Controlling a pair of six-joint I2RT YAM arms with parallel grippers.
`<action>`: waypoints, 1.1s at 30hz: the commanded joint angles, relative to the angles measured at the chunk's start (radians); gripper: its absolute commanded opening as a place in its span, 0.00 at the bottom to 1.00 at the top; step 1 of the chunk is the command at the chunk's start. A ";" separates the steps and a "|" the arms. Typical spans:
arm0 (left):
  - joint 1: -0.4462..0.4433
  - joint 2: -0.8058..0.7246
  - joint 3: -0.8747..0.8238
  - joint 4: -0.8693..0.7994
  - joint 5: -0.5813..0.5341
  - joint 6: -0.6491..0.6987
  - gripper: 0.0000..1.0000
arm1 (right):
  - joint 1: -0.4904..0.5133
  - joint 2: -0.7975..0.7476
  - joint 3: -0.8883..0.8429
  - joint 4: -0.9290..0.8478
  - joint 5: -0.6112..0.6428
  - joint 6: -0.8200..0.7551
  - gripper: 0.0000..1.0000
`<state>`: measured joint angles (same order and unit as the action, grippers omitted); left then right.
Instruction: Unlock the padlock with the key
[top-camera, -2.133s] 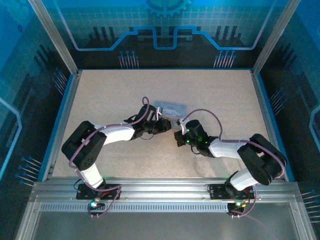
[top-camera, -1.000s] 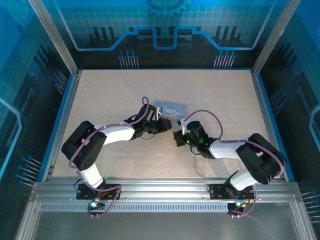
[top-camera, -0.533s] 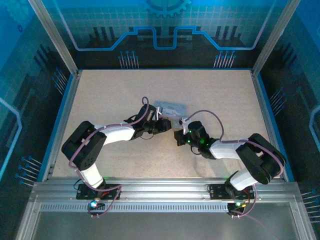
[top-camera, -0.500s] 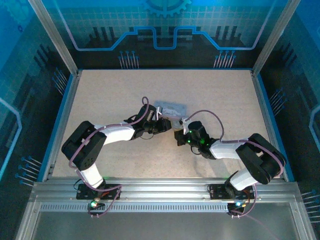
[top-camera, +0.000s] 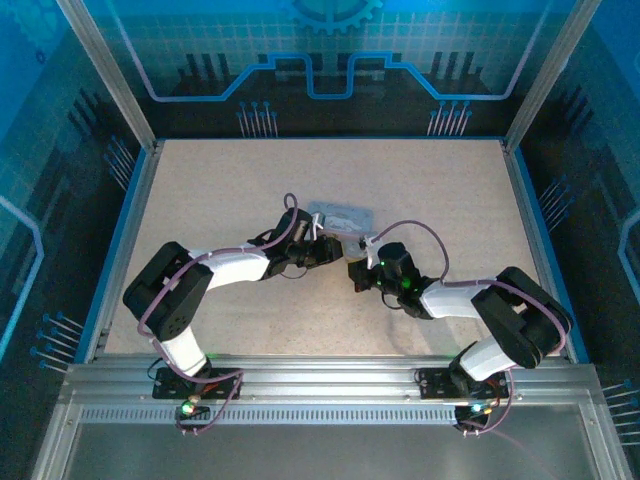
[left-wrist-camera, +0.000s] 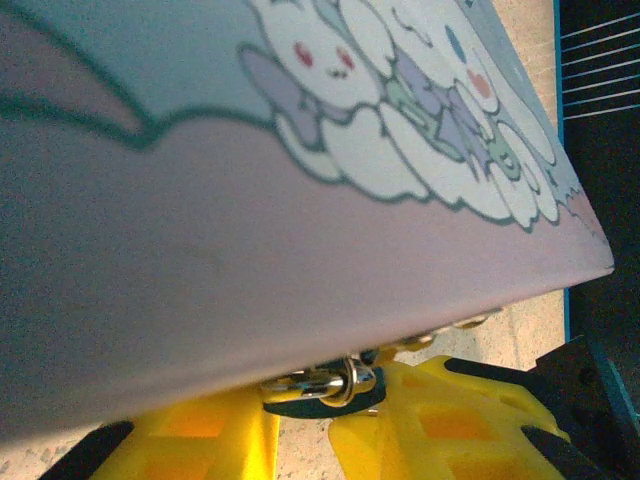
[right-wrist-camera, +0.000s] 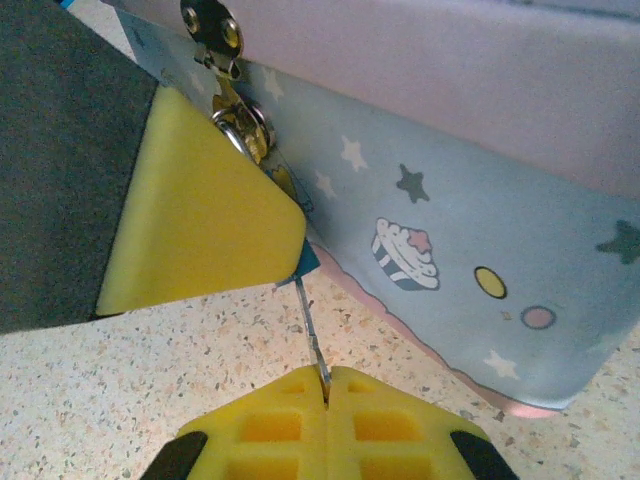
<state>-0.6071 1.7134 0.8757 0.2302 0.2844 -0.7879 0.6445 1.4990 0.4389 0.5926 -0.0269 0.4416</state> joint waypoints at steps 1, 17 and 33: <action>-0.009 -0.035 0.025 0.038 0.004 -0.001 0.29 | -0.011 0.006 -0.008 0.046 -0.017 0.000 0.00; -0.009 -0.038 0.033 0.034 0.023 -0.004 0.29 | -0.016 0.032 0.010 0.110 -0.004 -0.019 0.00; -0.011 -0.043 0.036 0.029 0.032 -0.007 0.29 | -0.035 0.073 0.027 0.180 -0.008 -0.071 0.00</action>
<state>-0.6060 1.7134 0.8768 0.2298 0.2764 -0.7879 0.6292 1.5578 0.4393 0.6819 -0.0368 0.4007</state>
